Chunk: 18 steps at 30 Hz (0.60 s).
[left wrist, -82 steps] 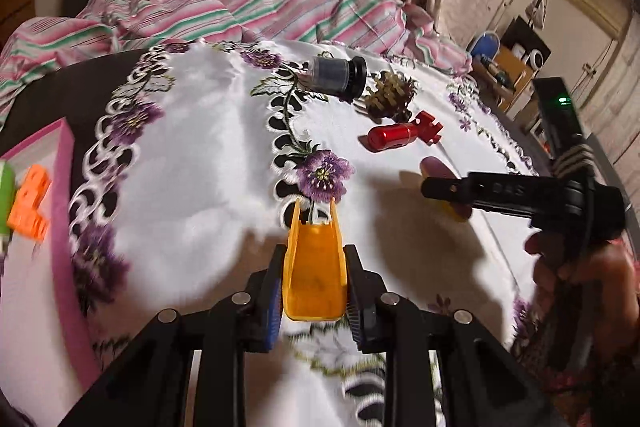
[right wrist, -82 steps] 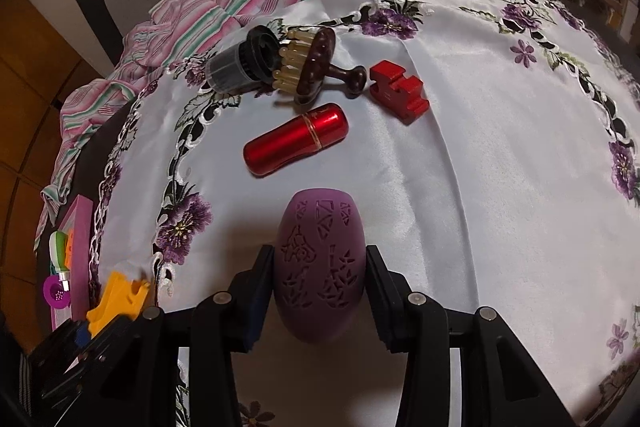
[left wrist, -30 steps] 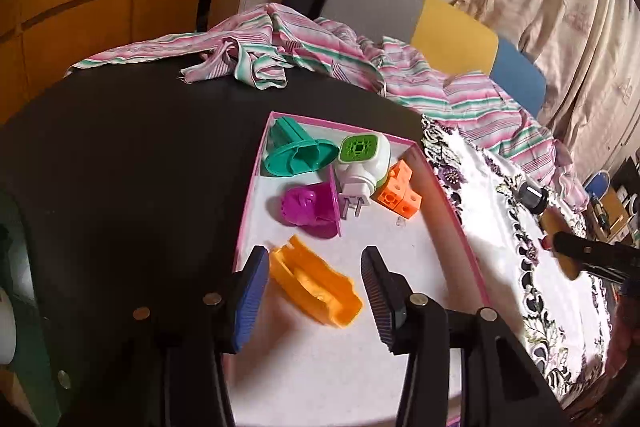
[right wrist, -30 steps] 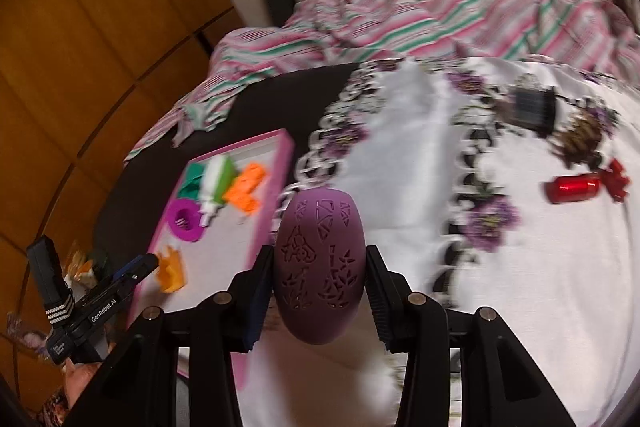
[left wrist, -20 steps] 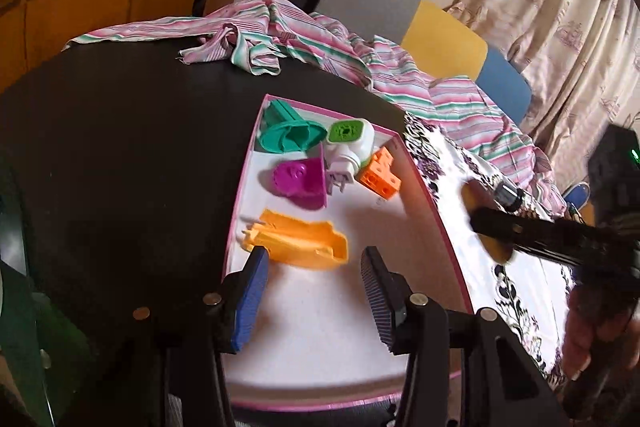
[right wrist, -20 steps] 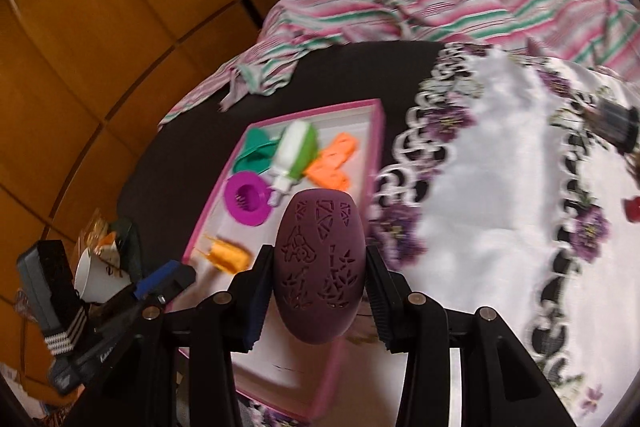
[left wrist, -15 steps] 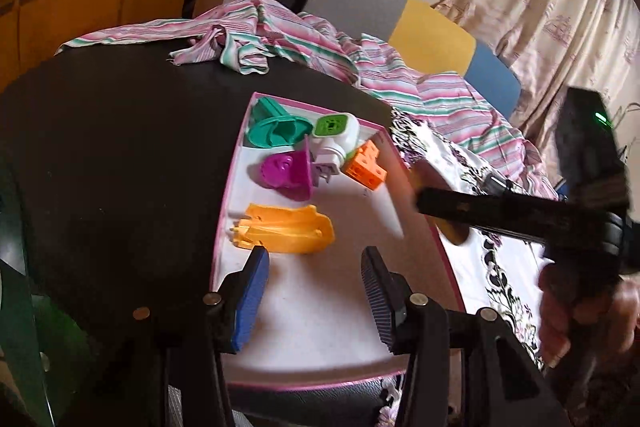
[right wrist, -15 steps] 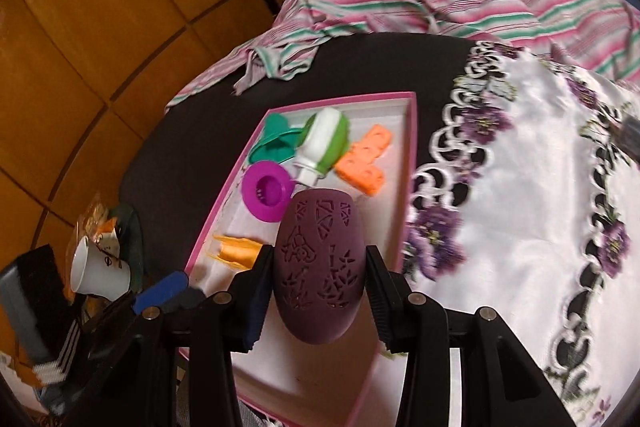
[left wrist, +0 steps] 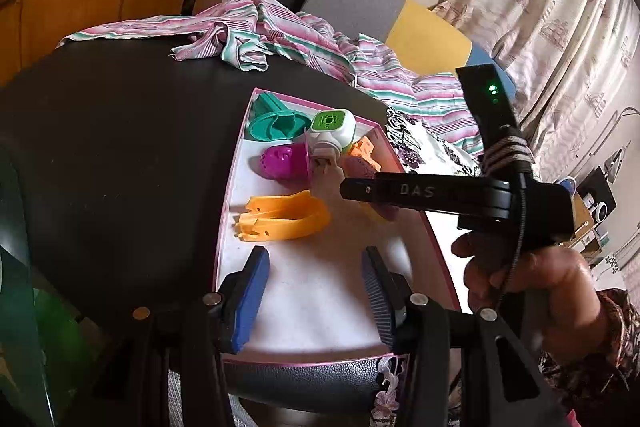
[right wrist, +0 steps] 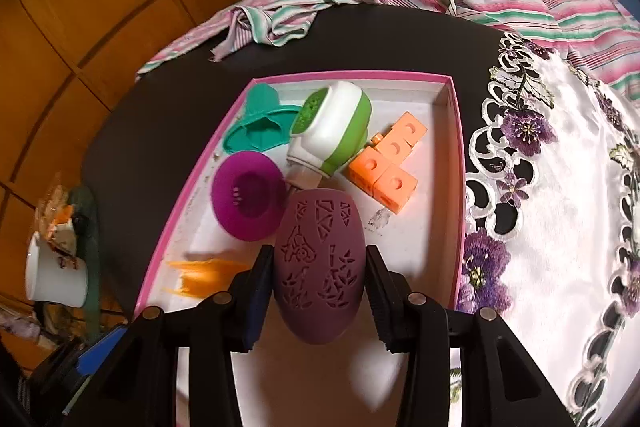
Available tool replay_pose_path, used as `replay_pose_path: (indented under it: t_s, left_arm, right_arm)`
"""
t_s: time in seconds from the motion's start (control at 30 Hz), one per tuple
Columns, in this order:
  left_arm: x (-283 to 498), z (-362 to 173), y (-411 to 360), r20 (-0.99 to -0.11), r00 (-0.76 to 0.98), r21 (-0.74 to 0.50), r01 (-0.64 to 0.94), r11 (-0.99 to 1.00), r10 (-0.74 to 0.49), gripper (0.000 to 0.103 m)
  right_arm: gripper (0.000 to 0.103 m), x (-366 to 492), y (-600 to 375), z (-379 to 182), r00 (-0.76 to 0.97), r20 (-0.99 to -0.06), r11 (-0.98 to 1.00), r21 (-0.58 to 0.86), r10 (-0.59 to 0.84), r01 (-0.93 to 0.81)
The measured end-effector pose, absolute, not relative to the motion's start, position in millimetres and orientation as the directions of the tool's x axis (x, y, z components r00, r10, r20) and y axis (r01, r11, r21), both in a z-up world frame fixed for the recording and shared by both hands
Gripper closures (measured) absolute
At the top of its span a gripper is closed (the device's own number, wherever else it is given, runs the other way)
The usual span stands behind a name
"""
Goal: Organize rigid objects
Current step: 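Lower the purple soap into the tray and open the right gripper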
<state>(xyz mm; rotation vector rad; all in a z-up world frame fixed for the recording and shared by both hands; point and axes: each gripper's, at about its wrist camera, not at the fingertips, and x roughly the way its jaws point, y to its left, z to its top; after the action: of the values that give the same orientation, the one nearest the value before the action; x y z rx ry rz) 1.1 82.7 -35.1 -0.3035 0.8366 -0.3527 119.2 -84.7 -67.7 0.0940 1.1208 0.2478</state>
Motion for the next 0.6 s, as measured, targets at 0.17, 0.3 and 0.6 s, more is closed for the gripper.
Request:
replay_pose_path:
  t_s: [0.17,0.3,0.6]
  left_arm:
    - [0,-36,80,-0.666,0.615,-0.396,0.187,0.899,-0.421,0.055]
    - [0,-38,75,-0.670,0.604,-0.396,0.200,0.896,-0.431,0.055]
    - [-3,-38,60,-0.672,0.579,-0.399,0.241,0.884,-0.462,0.055]
  right_arm:
    - [0.057,113,-93,-60,0.440,-0.863,0.968,0.208,0.248,-0.138]
    - [0.056,100,-103,-48,0.469,-0.846,0.967,0.217,0.255,-0.134]
    - [0.046,73,-132,-27,0.514,-0.818,0.965,0.249,0.258,-0.088]
